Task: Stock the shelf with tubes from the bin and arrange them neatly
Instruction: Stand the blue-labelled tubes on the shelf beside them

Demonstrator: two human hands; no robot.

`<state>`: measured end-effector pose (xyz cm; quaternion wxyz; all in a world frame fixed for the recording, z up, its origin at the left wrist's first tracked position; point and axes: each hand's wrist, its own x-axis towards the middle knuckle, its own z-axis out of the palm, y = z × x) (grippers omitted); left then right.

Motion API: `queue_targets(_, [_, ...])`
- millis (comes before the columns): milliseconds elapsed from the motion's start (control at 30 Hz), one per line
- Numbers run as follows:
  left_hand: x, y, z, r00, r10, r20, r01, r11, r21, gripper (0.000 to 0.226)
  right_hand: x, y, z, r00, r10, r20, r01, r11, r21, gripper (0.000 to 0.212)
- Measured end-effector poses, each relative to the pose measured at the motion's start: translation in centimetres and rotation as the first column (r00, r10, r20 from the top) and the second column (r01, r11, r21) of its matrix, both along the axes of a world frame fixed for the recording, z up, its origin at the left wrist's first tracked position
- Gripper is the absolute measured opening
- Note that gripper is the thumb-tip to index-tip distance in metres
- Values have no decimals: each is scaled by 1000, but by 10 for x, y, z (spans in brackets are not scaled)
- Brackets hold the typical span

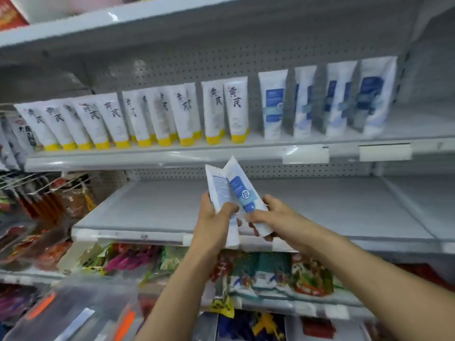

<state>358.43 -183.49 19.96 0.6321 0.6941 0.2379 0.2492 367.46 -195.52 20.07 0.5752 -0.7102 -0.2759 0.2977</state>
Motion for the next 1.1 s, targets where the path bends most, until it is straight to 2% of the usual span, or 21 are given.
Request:
queue_targets(133, [52, -93, 26, 997, -47, 57, 47, 999, 2, 35, 46, -96, 28, 987, -89, 136, 90, 996, 0, 42])
queue_targets(233, [83, -149, 46, 989, -97, 109, 98, 995, 3, 39, 75, -155, 50, 970, -144, 196, 141, 990, 30, 39])
queue_targets(467, [137, -216, 83, 974, -193, 116, 184, 979, 85, 52, 135, -232, 94, 935, -338, 107, 291, 903, 316, 24])
queue_targets(567, [155, -223, 93, 969, -215, 120, 201, 972, 124, 59, 168, -246, 108, 898, -420, 129, 349, 860, 372, 25])
queue_targets(767, [180, -220, 100, 950, -297, 96, 264, 929, 258, 82, 222, -244, 127, 816, -494, 299, 408, 860, 306, 33])
queue_targets(933, [190, -215, 102, 970, -220, 103, 171, 920, 352, 92, 261, -222, 124, 773, -511, 375, 472, 859, 198, 33])
queue_targets(1100, [193, -210, 105, 978, -181, 103, 127, 911, 392, 92, 293, -209, 117, 759, -497, 422, 496, 860, 119, 43])
